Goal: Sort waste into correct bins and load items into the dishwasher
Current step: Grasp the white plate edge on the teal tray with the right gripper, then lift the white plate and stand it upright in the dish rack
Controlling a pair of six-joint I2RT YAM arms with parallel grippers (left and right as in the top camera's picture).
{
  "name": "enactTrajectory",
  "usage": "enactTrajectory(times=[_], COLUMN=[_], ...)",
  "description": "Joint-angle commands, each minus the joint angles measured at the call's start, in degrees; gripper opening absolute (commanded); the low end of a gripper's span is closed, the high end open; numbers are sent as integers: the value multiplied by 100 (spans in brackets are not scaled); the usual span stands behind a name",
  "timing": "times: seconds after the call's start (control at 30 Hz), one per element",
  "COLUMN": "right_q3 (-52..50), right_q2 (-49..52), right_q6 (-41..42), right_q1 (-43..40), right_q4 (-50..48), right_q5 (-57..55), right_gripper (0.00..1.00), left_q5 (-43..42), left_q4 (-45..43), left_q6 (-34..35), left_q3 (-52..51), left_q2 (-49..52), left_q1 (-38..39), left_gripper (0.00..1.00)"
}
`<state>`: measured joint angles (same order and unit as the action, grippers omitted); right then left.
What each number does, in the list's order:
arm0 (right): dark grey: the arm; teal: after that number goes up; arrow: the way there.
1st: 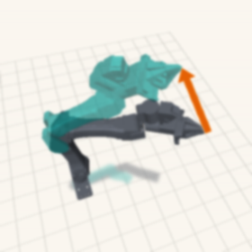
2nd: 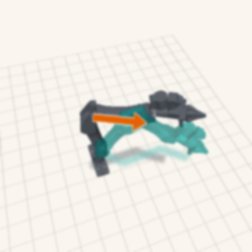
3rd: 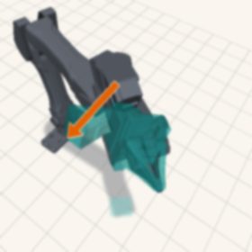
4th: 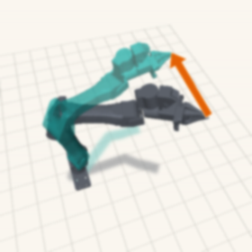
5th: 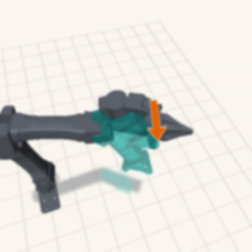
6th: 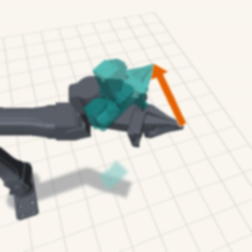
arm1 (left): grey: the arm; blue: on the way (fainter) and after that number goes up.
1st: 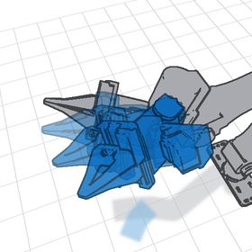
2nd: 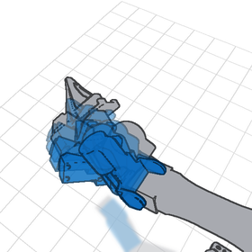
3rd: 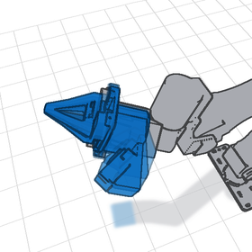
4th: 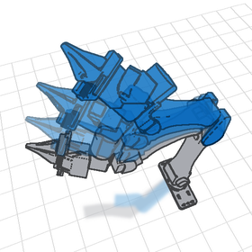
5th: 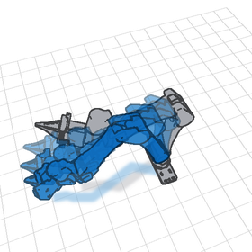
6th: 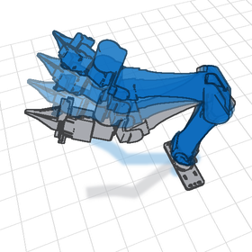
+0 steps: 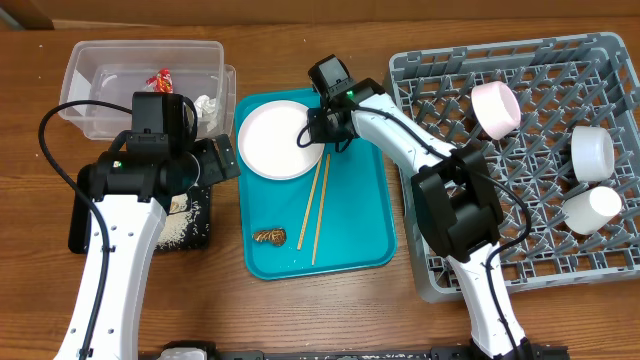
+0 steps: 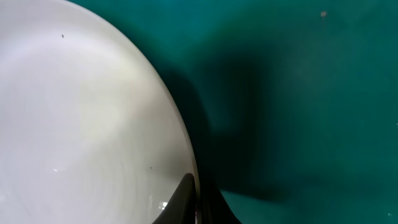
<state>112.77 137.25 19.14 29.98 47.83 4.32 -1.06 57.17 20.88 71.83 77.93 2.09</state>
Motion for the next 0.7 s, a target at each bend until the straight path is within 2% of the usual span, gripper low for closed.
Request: enactTrajectory(times=[0.0, 0.2, 0.33, 0.4, 0.5, 0.57, 0.67], right_q3=[474, 1786, 2651, 2933, 3021, 3021, 3010], right_q2=[-66, -387, -730, -981, -1370, -1539, -1569], right_q6=[81, 0, -647, -931, -1003, -964, -245], right_q1=[-146, -675, -1106, -1316, -1572, -1685, -1727], right_q4=[175, 1128, 1912, 2264, 2590, 2815, 3279], right_q5=[-85, -85, -122, -501, -1655, -2905, -5031], right_gripper=[4, 4, 4, 4, 4, 4, 4], left_q5=[-46, -46, -44, -44, -44, -44, -44], left_q4=[-4, -2, -31, -57, -74, -87, -131], left_q6=[37, 37, 37, 37, 37, 37, 37], left_q3=[59, 59, 59, 59, 59, 59, 59], left_q2=[44, 44, 44, 44, 44, 44, 44], left_q1=[-20, -20, -20, -20, -20, -20, -20], left_gripper=[100, 100, 100, 100, 100, 100, 100])
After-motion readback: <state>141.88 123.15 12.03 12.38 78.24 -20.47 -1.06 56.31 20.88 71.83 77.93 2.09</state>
